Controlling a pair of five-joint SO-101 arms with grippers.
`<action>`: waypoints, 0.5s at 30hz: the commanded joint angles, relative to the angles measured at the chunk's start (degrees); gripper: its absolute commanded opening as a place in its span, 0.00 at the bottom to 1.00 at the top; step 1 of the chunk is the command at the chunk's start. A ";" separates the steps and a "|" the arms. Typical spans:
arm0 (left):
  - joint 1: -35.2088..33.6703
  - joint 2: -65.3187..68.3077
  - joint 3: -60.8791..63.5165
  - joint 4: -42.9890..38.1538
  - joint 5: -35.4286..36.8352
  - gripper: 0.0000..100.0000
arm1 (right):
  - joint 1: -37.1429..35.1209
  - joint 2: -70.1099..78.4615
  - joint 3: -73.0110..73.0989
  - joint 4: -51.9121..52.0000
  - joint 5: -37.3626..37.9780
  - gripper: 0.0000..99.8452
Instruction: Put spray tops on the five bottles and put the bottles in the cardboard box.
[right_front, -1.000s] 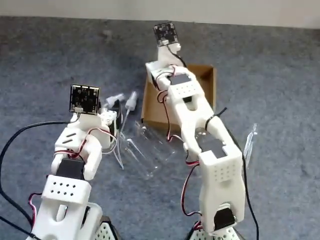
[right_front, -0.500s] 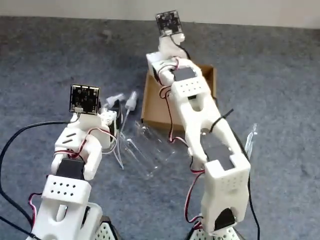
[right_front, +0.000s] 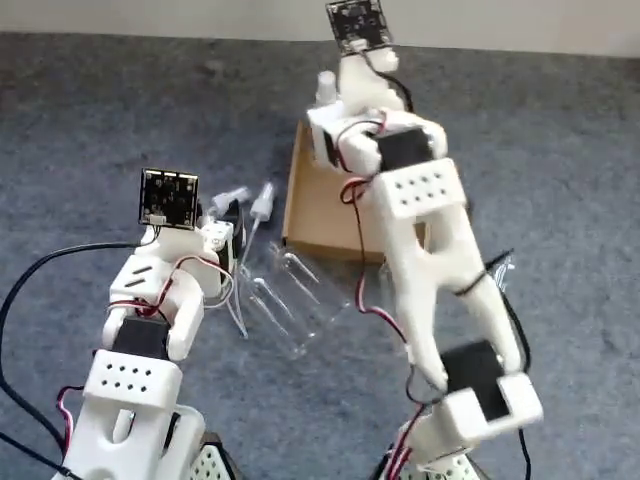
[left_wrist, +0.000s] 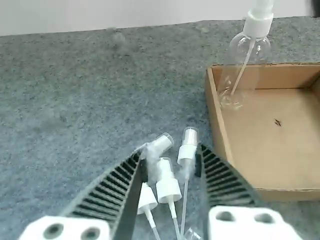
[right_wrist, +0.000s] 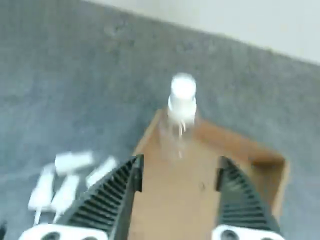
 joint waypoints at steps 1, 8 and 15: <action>-0.40 -1.01 -0.57 -1.05 -0.18 0.11 | 4.09 -9.54 -3.21 12.26 0.88 0.14; -0.40 -1.01 -0.48 -1.05 -0.18 0.11 | 20.00 -16.40 -2.86 28.53 8.09 0.14; -0.48 -1.01 -0.31 -1.05 -0.18 0.11 | 41.19 -11.30 5.41 29.41 14.24 0.18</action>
